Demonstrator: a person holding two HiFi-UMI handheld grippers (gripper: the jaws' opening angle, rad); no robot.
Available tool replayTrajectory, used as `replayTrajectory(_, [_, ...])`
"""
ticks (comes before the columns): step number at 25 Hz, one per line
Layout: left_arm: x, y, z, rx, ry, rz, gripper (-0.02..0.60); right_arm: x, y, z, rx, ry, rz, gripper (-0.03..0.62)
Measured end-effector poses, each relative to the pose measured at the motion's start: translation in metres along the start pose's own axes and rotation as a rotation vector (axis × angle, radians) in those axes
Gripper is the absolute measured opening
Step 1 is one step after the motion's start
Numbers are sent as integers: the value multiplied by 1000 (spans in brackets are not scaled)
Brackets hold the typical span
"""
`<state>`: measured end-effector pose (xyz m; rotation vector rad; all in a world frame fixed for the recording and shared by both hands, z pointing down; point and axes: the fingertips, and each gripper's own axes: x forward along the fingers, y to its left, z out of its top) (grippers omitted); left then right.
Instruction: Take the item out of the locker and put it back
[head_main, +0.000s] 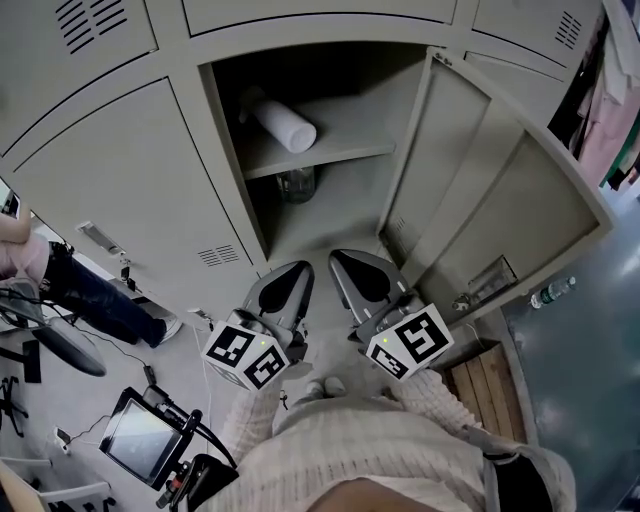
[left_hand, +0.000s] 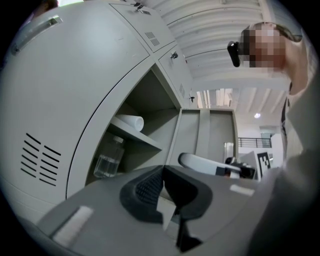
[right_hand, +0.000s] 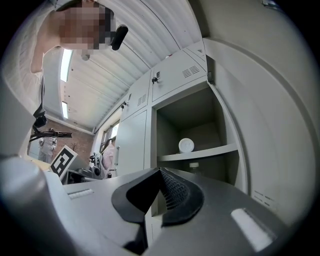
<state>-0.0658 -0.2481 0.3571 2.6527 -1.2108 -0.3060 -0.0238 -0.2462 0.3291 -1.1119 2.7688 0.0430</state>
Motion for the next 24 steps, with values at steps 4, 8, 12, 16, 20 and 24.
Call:
replayTrajectory(4, [2,0,-2,-3,8,2,5,1,-2,-1,1,5,0,-5])
replayTrajectory(8, [3,-1,-2,-3,7,-1,5,3,-3,-1,-4,16,-1,-5])
replayTrajectory(12, [5,0,-2,1,6,0,5,6,-3,0,-13,22,5,-5])
replayTrajectory(16, [6,0,-1,5,6,-3,5,6,-6,-1,-23,30,-2,-5])
replayTrajectory(20, [8,0,-1,11,10,-5,5,9,-8,0,-24,29,-6,-5])
replayTrajectory(24, [10,2,-2,6,11,-9,5,11,-9,-3,-17,36,-7,-5])
